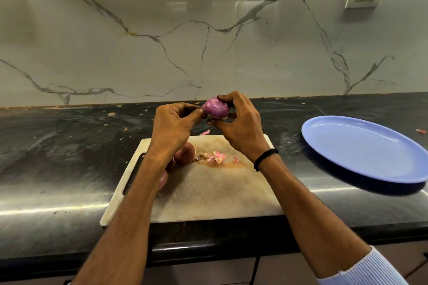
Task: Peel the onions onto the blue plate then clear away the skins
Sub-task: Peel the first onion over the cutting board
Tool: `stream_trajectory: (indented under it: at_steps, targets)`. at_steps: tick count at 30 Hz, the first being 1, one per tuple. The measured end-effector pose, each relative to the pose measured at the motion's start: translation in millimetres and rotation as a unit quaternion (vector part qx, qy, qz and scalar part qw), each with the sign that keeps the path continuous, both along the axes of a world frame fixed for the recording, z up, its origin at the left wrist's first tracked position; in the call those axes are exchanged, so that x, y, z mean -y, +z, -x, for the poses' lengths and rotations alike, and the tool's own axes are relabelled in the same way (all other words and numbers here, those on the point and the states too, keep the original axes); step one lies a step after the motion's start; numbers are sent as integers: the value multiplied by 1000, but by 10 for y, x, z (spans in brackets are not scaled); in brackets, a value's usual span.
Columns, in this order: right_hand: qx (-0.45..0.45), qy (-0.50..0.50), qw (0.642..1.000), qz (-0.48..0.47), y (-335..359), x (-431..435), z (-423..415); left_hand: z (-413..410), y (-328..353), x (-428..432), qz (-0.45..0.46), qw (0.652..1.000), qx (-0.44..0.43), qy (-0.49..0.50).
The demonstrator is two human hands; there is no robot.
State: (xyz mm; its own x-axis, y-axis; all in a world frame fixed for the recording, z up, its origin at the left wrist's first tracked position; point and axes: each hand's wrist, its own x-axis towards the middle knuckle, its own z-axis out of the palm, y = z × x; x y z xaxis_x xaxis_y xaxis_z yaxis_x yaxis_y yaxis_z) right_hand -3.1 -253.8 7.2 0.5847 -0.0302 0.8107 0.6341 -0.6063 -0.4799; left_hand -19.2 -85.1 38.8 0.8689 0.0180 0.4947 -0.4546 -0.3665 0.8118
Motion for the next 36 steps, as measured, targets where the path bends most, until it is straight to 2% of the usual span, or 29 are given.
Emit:
stream_trajectory:
  at_steps: [9,17,36]
  targets:
    - [-32,33,998,-40,38,0,36,-62,-45,-52,-33,999,-27,34]
    - [-33,31,998,-46,43,2,31,43,48,5,96,993,-3,-63]
    - [-19,17,999,-18,4,-14,6,-20,7,10,100,993,-27,-50]
